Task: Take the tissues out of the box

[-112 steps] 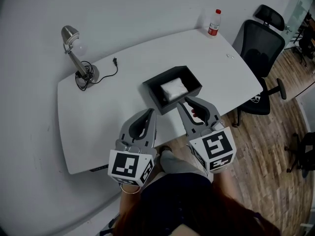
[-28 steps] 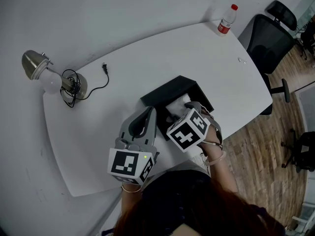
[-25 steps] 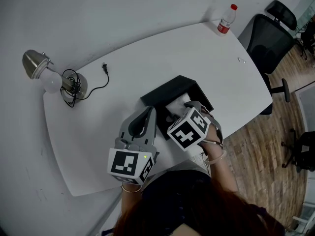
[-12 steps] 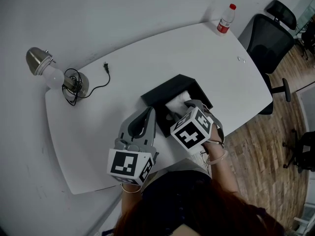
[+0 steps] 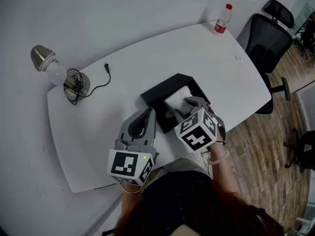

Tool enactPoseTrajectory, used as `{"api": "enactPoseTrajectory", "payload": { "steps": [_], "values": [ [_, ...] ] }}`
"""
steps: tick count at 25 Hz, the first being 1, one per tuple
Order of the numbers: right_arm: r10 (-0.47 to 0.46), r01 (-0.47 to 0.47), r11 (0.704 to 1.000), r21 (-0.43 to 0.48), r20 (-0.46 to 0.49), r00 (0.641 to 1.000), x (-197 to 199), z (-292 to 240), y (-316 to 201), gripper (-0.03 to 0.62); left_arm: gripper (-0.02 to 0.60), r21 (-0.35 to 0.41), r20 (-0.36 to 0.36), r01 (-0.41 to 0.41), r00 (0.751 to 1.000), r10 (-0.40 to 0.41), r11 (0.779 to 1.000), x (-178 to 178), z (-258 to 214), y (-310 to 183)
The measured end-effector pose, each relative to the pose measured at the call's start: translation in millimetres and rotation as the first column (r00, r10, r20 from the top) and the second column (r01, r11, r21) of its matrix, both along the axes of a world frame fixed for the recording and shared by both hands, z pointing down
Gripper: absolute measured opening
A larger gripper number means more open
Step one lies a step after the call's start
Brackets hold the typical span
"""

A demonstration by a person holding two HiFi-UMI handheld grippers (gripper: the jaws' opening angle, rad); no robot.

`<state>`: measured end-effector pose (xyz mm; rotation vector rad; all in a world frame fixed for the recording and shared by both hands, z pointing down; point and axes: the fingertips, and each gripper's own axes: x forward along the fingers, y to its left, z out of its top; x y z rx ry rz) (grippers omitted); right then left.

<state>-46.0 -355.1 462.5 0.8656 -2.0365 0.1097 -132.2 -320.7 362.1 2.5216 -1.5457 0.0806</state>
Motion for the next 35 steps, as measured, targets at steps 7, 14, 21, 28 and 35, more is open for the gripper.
{"api": "enactPoseTrajectory", "payload": {
  "steps": [7,14,21,28,35],
  "values": [
    [0.010,-0.015,0.995,0.098,0.057,0.998,2.8,-18.4,1.8,0.207,0.026,0.012,0.008,0.006,1.000,-0.006,1.000,0.9,-5.1,13.9],
    [0.020,-0.047,0.977,0.210,0.130,0.991,4.4,-44.0,6.8,0.207,0.026,0.029,0.020,0.008,1.000,-0.009,1.000,4.5,-11.3,29.6],
    [0.025,-0.076,0.955,0.288,0.177,0.984,8.0,-64.0,16.6,0.207,0.026,0.047,0.024,0.016,1.000,-0.017,0.999,6.0,-16.9,46.4],
    [-0.007,-0.055,0.939,0.340,0.178,0.984,8.9,-74.6,34.2,0.207,0.026,0.065,0.029,0.021,0.999,-0.023,0.998,9.0,-21.7,66.2],
    [-0.032,-0.046,0.921,0.386,0.195,0.980,10.6,-86.5,58.3,0.207,0.026,0.083,0.031,0.027,0.999,-0.030,0.996,13.3,-27.6,90.5]
  ]
}}
